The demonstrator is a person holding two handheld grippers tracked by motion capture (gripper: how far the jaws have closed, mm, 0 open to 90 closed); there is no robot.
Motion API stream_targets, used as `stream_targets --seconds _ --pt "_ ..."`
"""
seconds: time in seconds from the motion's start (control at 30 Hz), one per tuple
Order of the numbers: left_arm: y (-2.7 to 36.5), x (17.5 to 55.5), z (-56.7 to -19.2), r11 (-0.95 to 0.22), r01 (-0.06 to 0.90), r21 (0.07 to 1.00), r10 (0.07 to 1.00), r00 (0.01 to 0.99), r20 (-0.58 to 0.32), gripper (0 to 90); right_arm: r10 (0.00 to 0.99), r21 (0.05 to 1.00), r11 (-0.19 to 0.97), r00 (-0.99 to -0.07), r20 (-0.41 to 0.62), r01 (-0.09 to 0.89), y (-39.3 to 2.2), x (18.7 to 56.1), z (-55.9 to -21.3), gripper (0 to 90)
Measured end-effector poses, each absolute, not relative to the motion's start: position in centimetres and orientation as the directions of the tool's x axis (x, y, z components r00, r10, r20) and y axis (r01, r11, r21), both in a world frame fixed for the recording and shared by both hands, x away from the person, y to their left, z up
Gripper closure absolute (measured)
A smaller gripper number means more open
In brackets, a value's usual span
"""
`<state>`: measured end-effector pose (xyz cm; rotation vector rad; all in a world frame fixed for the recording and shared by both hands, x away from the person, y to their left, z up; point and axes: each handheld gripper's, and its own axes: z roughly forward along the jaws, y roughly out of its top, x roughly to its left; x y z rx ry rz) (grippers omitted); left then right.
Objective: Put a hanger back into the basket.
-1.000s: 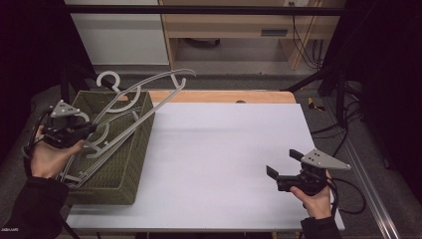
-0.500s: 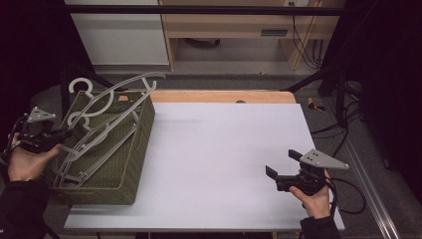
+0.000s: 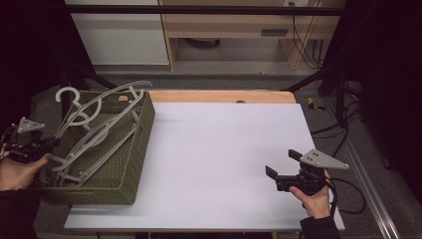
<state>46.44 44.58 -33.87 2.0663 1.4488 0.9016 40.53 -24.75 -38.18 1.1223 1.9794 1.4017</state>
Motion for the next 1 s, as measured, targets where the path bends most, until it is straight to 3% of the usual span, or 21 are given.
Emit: stream_targets --seconds 0.7,1.0 --pt "45.4 46.2 -35.7 -0.342 0.706 0.620 0.934 0.184 0.306 82.5 0.825 0.923 0.156 -0.561 0.075 0.353 -24.4 40.5 -38.2 2.8" --pt "44.6 46.7 -37.2 -0.359 0.728 0.584 0.928 0.208 0.310 82.4 0.823 0.922 0.157 -0.563 0.076 0.354 -24.3 40.5 -38.2 2.7"
